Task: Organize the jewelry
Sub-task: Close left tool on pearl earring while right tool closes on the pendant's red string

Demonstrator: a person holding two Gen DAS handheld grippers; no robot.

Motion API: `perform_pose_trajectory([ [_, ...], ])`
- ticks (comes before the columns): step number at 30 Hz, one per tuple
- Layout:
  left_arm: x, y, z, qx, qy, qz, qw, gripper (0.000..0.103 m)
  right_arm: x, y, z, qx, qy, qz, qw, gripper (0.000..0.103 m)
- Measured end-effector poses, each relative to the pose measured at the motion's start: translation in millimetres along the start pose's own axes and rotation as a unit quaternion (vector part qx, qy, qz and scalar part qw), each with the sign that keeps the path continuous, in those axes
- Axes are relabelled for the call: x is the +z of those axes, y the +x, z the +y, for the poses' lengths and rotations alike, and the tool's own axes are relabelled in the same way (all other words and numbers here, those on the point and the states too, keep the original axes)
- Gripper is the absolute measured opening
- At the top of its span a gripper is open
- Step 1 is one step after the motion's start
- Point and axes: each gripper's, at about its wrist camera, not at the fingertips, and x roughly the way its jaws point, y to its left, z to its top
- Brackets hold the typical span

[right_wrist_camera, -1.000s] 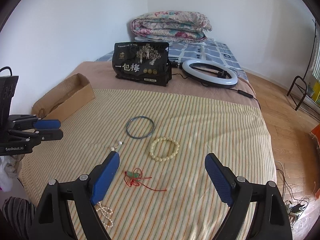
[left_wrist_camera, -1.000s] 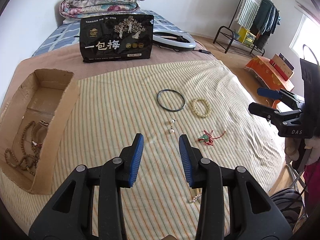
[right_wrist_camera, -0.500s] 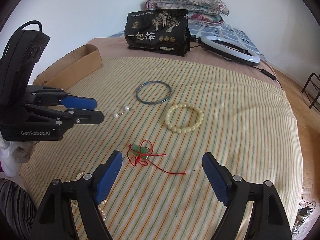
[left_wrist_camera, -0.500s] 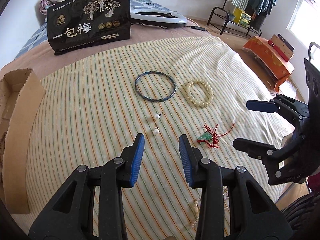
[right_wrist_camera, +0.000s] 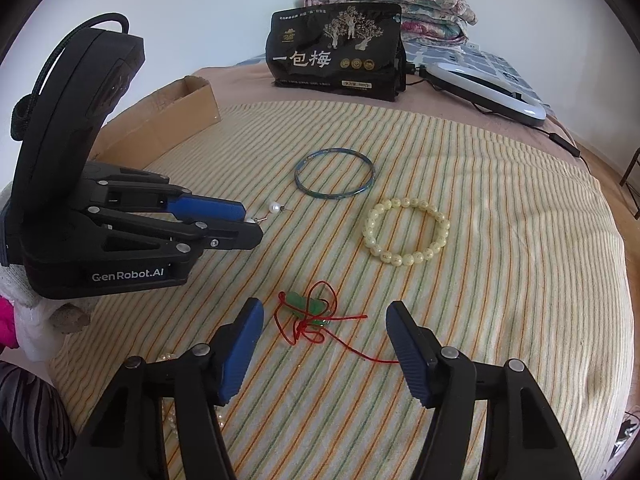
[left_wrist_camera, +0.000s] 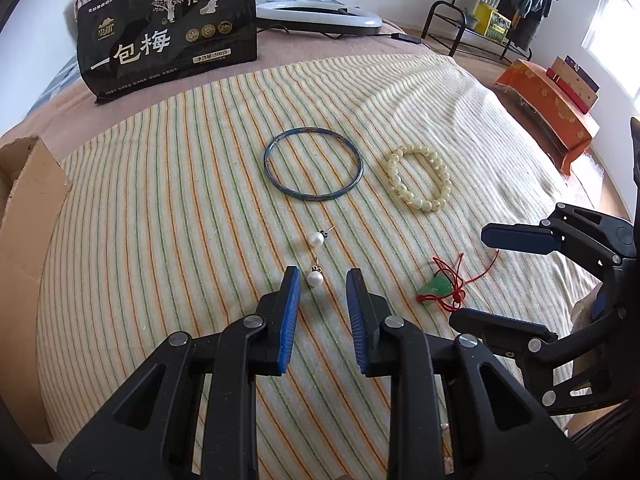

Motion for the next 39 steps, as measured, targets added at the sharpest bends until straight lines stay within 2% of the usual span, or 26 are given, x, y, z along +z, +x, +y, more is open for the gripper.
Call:
perform_pose_trajectory([
  [1, 0, 1, 0, 0.001, 0.001, 0.001, 1.0000, 0.018, 0, 2, 1, -0.001, -0.002, 0.002, 1.000, 0.063],
  [4, -1, 4, -1, 0.002, 0.001, 0.003, 1.0000, 0.017, 0, 7, 3, 0.002, -0.005, 0.007, 1.000, 0.060],
  [9, 0, 5, 1, 0.001, 0.000, 0.004, 1.0000, 0.014, -1, 17, 10, -0.005, -0.023, 0.020, 1.000, 0.050],
  [16, -1, 6, 3, 0.007, 0.004, 0.001, 1.0000, 0.007, 0, 18, 14, -0.004, -0.037, 0.023, 0.999, 0.021],
  [24, -3, -2, 5, 0.005, -0.003, -0.006, 1.0000, 0.007, 0, 13, 17, -0.003, -0.041, 0.023, 0.999, 0.014],
  [26, -4, -6, 5, 0.003, -0.005, -0.008, 1.0000, 0.006, -1, 11, 17, -0.002, -0.040, 0.022, 0.999, 0.008],
  [31, -7, -18, 5, 0.003, -0.004, -0.015, 0.9999, 0.006, -1, 6, 16, 0.001, -0.037, 0.016, 0.999, 0.002],
  [39, -9, -36, 7, 0.005, -0.007, -0.028, 0.9996, 0.007, 1, -4, 10, 0.012, -0.019, 0.001, 1.000, 0.000],
])
